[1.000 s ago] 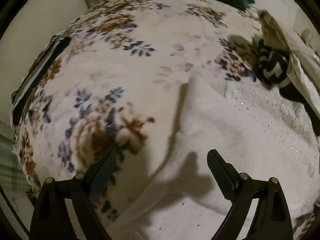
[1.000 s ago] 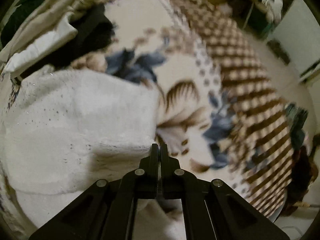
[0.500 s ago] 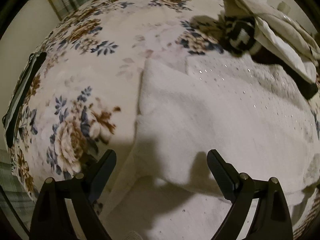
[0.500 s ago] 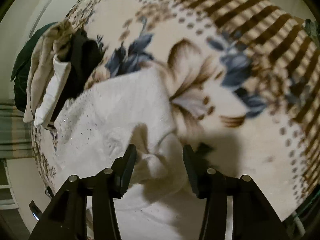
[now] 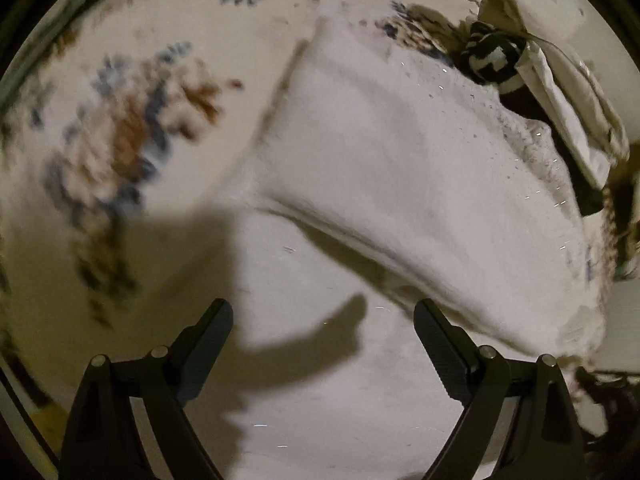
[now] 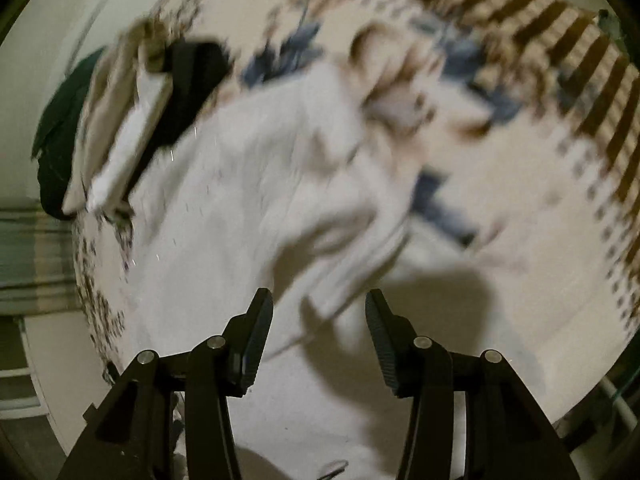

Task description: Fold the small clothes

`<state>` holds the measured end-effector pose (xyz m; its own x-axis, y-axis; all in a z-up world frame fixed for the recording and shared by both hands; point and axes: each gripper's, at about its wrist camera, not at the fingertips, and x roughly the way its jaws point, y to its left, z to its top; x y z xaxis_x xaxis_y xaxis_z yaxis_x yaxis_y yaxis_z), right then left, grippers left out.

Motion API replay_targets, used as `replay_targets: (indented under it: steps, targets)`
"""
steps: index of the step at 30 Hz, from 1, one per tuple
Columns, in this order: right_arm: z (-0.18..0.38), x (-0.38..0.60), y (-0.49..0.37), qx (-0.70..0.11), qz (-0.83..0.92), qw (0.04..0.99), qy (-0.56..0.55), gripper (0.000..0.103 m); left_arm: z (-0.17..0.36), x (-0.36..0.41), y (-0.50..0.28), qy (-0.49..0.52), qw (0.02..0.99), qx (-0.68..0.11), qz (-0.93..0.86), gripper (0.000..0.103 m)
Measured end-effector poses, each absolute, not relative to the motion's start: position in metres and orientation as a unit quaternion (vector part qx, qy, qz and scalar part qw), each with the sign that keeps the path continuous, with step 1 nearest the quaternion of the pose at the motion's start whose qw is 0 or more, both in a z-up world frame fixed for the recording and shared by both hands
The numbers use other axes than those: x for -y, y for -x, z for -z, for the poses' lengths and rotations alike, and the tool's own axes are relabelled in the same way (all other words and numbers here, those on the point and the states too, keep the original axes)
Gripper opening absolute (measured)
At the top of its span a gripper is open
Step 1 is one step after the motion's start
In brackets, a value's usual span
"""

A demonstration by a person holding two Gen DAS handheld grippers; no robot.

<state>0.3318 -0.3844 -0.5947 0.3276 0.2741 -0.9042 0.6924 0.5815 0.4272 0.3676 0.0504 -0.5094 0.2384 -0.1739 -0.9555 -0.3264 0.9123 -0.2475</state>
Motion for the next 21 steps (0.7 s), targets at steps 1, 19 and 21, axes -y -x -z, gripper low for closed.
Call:
replay_targets:
  steps: [1,19,21]
  targets:
    - [0.598,0.377,-0.334,-0.559,0.146,0.689,-0.438,0.051,0.514,-0.046,-0.369,0.209,0.758,-0.616,-0.047,0.089]
    - [0.615,0.317,-0.434,-0.531,0.088,0.717,-0.443,0.002,0.512,-0.027,-0.388,0.199,0.812,-0.546,-0.055,0.005]
    - [0.608,0.320,-0.435,-0.530,0.099,0.728,-0.422,0.001,0.509,-0.039,-0.384,0.200,0.814,-0.541,-0.070,0.005]
